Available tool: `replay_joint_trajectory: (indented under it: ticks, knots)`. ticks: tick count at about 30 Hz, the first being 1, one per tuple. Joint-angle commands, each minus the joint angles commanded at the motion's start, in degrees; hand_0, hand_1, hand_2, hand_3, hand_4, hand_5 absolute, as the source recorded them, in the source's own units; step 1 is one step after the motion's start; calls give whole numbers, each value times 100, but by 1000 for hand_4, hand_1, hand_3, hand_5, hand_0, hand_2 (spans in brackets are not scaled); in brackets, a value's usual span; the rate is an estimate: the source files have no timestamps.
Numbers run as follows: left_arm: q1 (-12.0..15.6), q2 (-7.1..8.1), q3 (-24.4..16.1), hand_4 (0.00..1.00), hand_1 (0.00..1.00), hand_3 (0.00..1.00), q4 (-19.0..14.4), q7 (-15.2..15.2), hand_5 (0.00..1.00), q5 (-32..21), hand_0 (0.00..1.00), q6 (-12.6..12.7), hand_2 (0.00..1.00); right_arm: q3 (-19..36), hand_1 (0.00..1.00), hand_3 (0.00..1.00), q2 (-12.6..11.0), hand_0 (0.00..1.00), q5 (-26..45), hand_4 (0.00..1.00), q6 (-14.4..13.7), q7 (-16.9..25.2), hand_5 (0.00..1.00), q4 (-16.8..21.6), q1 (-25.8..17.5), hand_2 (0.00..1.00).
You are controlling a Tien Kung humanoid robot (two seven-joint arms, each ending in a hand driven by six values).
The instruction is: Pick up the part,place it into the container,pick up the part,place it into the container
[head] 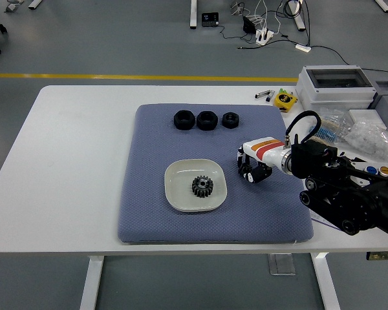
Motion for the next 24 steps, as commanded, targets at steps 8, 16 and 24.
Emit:
replay_joint_trajectory:
  ticks: [8, 16, 24]
  knots:
    - [-4, 0, -32, 611, 612, 568, 0, 9, 708, 33, 709, 2, 647, 175, 214, 433, -68, 71, -97, 421, -72, 16, 91, 238, 57, 385]
    - [6, 0, -49, 611, 611, 568, 0, 9, 706, 38, 708, 4, 647, 336, 211, 435, -75, 68, -218, 429, -271, -58, 78, 940, 29, 382]
    - [10, 0, -43, 612, 611, 569, 0, 6, 707, 40, 708, -2, 646, 105, 215, 608, 267, 84, -448, 828, -261, -214, 240, 1220, -26, 439]
